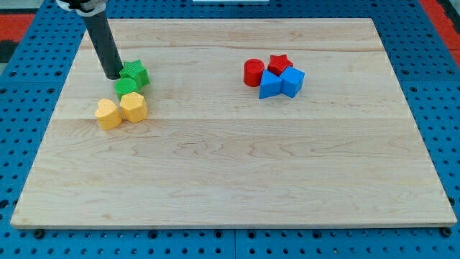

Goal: Push the yellow heart below the yellow hexagon

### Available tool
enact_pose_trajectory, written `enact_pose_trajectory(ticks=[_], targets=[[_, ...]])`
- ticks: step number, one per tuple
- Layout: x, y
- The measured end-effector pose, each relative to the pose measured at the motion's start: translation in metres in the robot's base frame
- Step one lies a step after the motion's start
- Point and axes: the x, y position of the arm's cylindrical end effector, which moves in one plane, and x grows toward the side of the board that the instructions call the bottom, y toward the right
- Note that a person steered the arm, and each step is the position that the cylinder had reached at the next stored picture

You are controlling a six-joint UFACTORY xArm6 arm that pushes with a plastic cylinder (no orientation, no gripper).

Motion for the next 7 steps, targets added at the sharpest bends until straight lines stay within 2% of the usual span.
enact_pose_trajectory(ticks=[2,7], targets=[[0.016,-0.014],[0.117,-0.01]])
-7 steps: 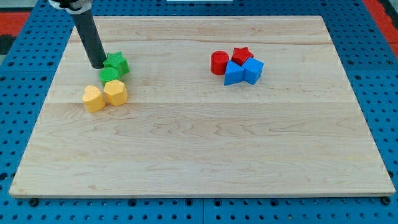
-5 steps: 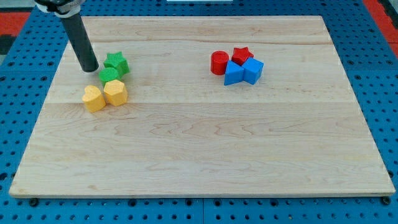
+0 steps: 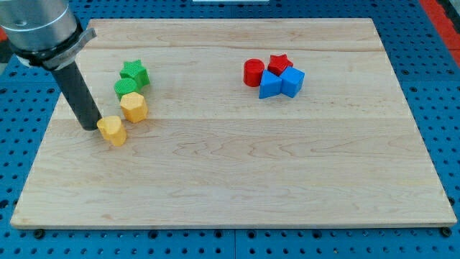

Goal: Push the yellow heart below the yellow hexagon

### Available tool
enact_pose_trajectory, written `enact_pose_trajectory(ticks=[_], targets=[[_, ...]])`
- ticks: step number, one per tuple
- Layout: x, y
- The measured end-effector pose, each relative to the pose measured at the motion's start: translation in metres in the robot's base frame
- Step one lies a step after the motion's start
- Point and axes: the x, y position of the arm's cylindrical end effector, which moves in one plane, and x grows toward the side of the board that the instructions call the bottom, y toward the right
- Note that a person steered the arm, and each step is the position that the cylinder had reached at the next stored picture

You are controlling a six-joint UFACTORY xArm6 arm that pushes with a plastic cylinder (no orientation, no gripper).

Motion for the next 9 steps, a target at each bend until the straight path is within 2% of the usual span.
enact_pose_trajectory(ticks=[4,6,7,8,9], targets=[[0.018,0.033],[0.055,0.034],[0.062,0.094],[0.044,0.147],[-0.034,0.156]])
